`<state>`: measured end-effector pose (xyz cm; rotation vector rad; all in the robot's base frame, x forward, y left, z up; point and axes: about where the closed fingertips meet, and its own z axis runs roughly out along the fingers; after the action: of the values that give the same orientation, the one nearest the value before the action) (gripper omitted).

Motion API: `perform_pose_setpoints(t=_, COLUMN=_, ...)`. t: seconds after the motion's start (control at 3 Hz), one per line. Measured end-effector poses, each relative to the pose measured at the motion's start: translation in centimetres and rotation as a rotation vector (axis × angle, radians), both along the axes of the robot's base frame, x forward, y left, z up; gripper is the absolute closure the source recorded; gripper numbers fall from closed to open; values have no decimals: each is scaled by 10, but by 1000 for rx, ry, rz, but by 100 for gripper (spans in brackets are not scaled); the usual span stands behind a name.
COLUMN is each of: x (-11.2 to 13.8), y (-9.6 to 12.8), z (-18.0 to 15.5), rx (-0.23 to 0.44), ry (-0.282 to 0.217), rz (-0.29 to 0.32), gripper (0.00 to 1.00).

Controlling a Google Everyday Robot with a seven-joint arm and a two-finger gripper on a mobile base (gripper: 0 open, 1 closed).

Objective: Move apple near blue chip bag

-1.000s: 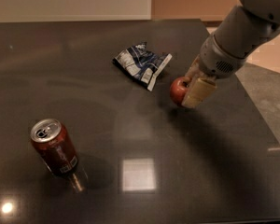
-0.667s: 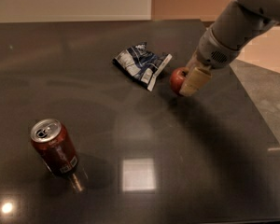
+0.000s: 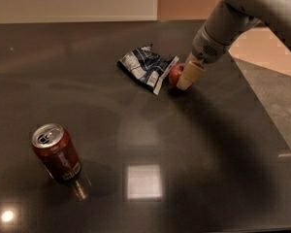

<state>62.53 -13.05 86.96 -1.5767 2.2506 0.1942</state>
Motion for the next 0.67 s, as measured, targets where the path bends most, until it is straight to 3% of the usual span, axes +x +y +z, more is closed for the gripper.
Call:
perform_pose_setpoints(t=0.33, x=14, y=8, z=-10, rx=-4, ry=21, rz=-12, gripper=84)
perform_pose_setpoints(t=0.67, x=21, y=12, z=-16, rx=4, ry=49, rz=-13, gripper=61)
